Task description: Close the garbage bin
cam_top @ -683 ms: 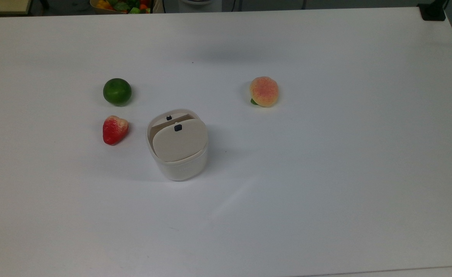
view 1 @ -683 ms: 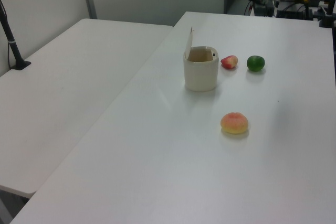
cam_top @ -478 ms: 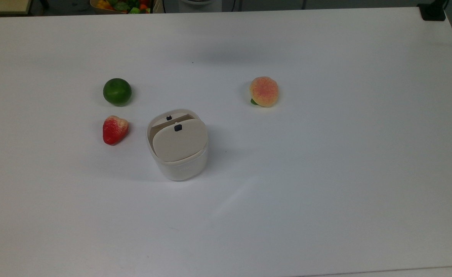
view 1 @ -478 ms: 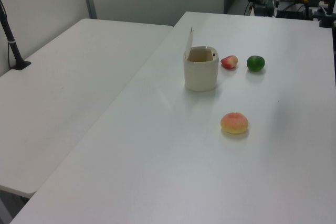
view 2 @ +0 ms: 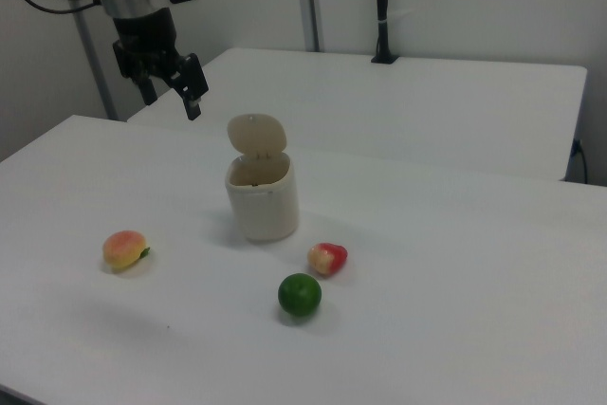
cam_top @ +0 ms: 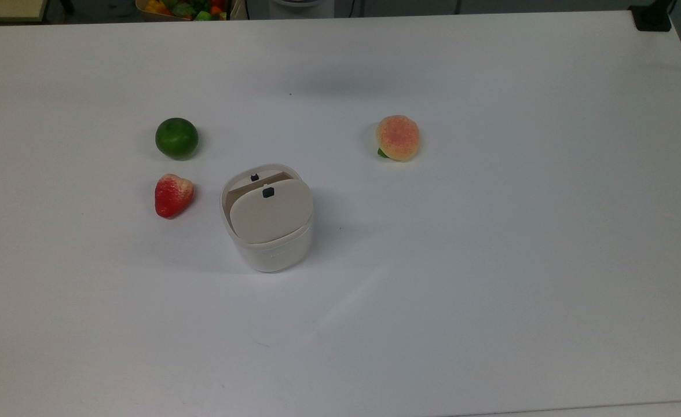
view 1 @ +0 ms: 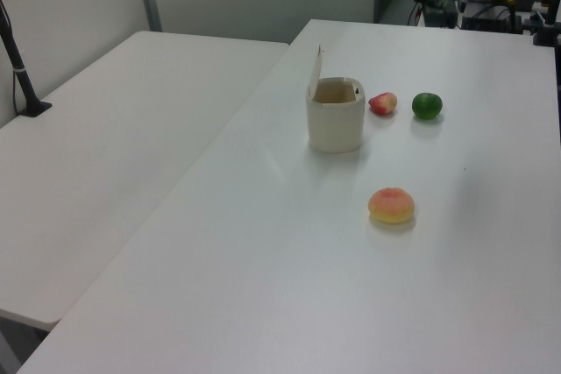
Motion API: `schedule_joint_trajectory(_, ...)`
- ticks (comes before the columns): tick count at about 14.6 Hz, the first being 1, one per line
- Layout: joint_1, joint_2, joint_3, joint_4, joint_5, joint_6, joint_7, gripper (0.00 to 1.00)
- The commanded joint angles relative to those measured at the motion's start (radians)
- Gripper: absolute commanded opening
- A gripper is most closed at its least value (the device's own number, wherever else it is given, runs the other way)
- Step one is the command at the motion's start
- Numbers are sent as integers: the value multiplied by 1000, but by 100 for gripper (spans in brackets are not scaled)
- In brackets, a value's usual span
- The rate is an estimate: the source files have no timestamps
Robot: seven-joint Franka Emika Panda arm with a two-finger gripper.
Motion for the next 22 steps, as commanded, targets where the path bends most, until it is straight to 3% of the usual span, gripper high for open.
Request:
schedule_joint_trajectory(1,4,-23,-2,-30,-4,8,-1,70)
schedule_joint_trajectory(3,4,-23,0,-30,2,10,3,45)
schedule_joint_trajectory(4,4,-23,0,-30,5,11,3,22)
schedule_joint_trajectory(5,4,-23,0,-30,9,13,2,7)
schedule_joint_trajectory(6,4,-23,1,-30,9,14,0,0)
schedule_joint_trajectory(13,12,-19,3,-42,28,46,-12,0)
schedule_joint_trajectory(19,15,7,15,-97,29,353,-14,0)
schedule_joint_trajectory(22,15,66,38,-90,29,531,-12,0)
